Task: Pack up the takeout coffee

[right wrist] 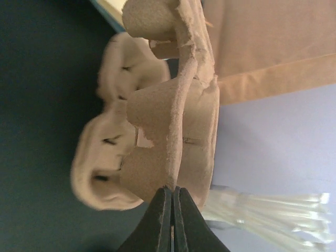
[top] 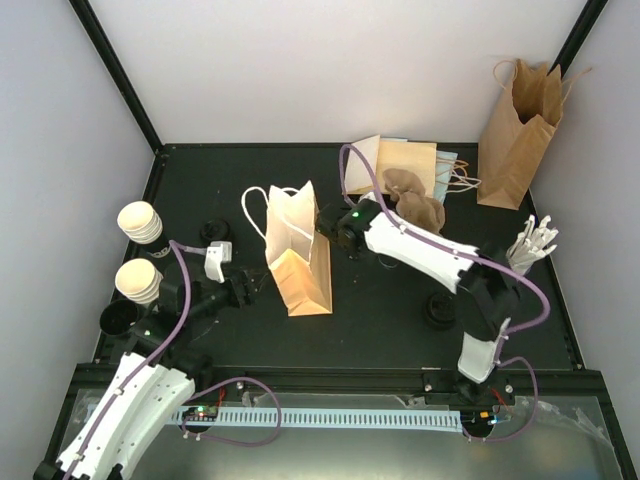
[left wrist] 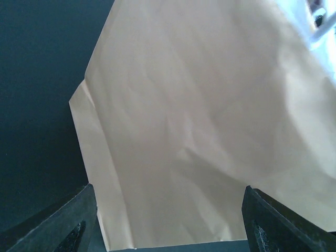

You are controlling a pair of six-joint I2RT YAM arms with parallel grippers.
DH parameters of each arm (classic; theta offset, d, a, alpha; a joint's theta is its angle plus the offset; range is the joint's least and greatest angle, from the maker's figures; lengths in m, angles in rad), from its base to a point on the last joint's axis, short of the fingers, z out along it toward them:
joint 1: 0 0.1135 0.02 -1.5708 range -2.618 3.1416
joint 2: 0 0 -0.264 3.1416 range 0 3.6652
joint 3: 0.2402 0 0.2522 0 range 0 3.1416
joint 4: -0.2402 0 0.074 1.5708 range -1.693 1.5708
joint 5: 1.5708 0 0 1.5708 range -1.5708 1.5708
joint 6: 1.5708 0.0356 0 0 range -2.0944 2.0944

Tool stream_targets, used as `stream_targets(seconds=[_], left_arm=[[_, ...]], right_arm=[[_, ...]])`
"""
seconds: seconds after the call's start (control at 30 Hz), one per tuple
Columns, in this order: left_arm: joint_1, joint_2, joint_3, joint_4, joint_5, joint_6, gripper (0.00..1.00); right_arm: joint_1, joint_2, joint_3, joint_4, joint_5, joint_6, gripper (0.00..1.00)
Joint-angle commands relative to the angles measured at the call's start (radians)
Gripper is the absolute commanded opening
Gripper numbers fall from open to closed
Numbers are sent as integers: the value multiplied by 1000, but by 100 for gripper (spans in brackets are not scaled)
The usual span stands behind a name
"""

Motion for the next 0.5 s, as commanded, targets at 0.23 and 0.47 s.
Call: stream_targets(seconds=[0.23,0.47], left_arm=[[4,-62,89,-55,-61,30,79],[4,-63,93,-47,-66,19,78]], right_arm=[[137,-301,-163,319,-498,-180,1],[287,-226,-244,292,-471,-89,2]])
